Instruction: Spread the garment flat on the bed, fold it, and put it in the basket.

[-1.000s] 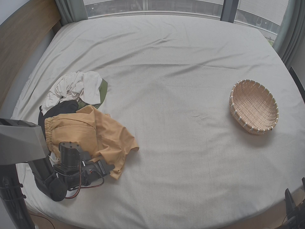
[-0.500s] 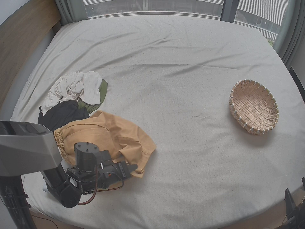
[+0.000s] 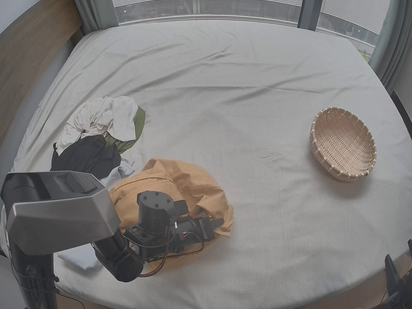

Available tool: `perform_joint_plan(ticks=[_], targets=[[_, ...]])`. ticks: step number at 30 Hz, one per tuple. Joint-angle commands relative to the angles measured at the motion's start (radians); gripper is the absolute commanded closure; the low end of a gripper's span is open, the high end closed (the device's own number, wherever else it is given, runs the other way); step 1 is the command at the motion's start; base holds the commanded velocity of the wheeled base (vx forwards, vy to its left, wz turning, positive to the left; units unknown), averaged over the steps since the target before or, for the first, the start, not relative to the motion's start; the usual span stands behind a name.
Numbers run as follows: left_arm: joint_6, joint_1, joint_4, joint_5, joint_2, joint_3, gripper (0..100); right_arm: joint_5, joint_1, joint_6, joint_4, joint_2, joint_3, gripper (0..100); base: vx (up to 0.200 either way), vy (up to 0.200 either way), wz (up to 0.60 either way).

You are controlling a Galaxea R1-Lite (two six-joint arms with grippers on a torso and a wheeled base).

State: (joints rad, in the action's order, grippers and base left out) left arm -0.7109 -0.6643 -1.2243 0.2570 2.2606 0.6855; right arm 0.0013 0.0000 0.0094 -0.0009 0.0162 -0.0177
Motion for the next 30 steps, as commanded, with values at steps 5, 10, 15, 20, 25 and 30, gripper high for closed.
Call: perform_joint_plan(ticks=[5, 10, 15, 20, 25, 30], targets=[[-0.019, -0.052, -0.003, 0.002, 0.011, 0.049, 100, 0.0, 0.0, 0.0, -0.001, -0.016, 0.018, 0, 0.0, 0.0, 0.0], [-0.019, -0.092, -0.003, 0.007, 0.019, 0.068, 100, 0.0, 0.0, 0.0, -0.001, -0.016, 0.018, 0, 0.0, 0.0, 0.0], [-0.018, -0.123, -0.001, 0.007, 0.031, 0.091, 100, 0.0, 0.0, 0.0, -0.001, -0.016, 0.018, 0, 0.0, 0.0, 0.0], [-0.016, -0.115, -0.003, 0.005, 0.062, 0.112, 100, 0.0, 0.0, 0.0, -0.001, -0.016, 0.018, 0, 0.0, 0.0, 0.0], [-0.012, -0.115, -0.004, 0.005, 0.077, 0.106, 100, 0.0, 0.0, 0.0, -0.001, -0.016, 0.018, 0, 0.0, 0.0, 0.0], [-0.01, -0.103, -0.018, -0.007, 0.068, 0.1, 0, 0.0, 0.0, 0.0, -0.001, -0.016, 0.018, 0, 0.0, 0.0, 0.0]])
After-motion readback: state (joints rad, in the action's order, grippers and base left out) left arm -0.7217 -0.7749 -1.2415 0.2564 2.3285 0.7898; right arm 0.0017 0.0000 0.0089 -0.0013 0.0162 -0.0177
